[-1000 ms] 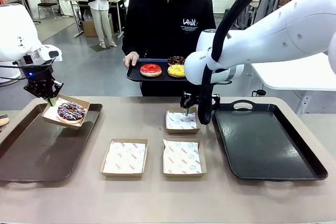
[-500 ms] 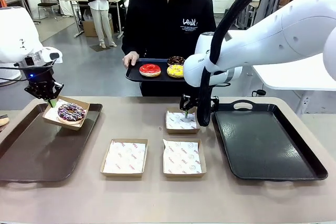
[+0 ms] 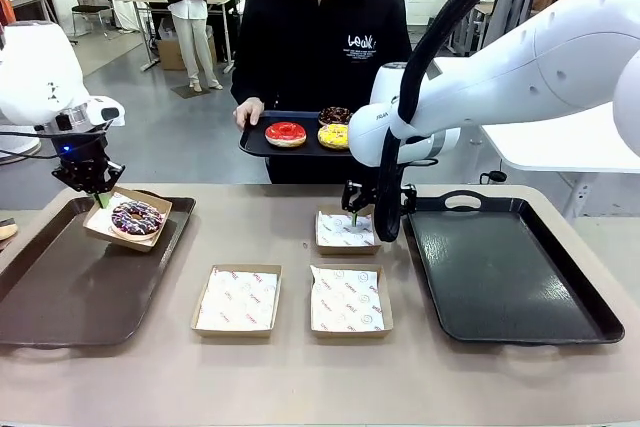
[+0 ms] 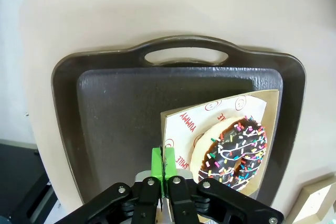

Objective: Individually package the donuts and arrange them on the tray.
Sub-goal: Place the picked Paper togo box on the Handle tray while simultaneously picking up another Paper togo box from the table with the other hand.

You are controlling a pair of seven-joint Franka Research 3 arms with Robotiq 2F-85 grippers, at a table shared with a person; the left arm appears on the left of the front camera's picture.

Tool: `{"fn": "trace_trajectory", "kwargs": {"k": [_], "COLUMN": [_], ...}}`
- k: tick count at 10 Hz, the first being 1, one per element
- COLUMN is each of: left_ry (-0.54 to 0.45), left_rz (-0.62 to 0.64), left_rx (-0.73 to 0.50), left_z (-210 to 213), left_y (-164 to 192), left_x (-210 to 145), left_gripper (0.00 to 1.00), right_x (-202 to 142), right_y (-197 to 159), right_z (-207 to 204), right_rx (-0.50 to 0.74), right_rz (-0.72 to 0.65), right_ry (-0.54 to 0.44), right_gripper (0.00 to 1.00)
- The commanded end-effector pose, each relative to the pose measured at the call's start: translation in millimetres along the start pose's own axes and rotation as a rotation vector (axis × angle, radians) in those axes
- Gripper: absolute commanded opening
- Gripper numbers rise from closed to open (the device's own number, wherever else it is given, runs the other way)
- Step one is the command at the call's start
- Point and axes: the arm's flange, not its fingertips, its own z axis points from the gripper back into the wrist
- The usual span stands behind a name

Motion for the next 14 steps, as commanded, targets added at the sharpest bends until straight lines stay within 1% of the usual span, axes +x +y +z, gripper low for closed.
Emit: {"fn": "trace_trajectory", "kwargs": {"k": [1,2,3,4,5,6,7,8,9,10,14], "left_ry": [-0.019,-0.024,-0.024,-0.028,-0.027,-0.024,-0.022,-0.023,-0.023,-0.023,-0.023], "left_rz": [-0.020,-0.025,-0.021,-0.018,-0.019,-0.022,-0.027,-0.030,-0.033,-0.034,-0.042], "left_rx": [0.020,0.033,0.055,0.075,0.087,0.089,0.091,0.091,0.090,0.089,0.077], "left_z": [-2.4,-3.5,-4.6,-6.4,-7.6,-8.0,-7.5,-6.3,-5.0,-3.9,-1.2], "left_y": [-0.3,0.0,0.5,0.5,0.3,0.6,0.8,1.1,1.3,1.8,2.6], "left_x": [10.9,12.2,13.1,13.5,13.3,13.1,12.7,12.0,11.2,10.6,9.1], "left_gripper": [0.01,0.01,0.46,0.60,1.00,1.00,1.00,0.83,0.92,1.00,1.00], "right_x": [7.3,7.6,7.5,7.4,7.4,7.2,6.9,6.8,6.7,6.7,7.1], "right_y": [4.1,3.6,2.9,3.1,2.7,2.5,2.7,3.0,3.0,3.1,1.7], "right_z": [-1.6,-1.8,-2.0,-2.4,-2.7,-2.5,-2.3,-2.1,-1.7,-1.3,0.4], "right_rx": [-0.023,-0.022,-0.021,-0.021,-0.021,-0.022,-0.023,-0.024,-0.026,-0.027,-0.034], "right_rz": [-0.016,-0.014,-0.005,0.002,0.005,0.006,0.008,0.008,0.007,0.006,-0.015], "right_ry": [0.000,0.001,-0.001,-0.002,0.002,0.005,0.007,0.008,0.008,0.009,0.015], "right_gripper": [1.00,1.00,0.71,0.42,0.12,0.00,0.00,0.00,0.02,0.00,0.00]}}
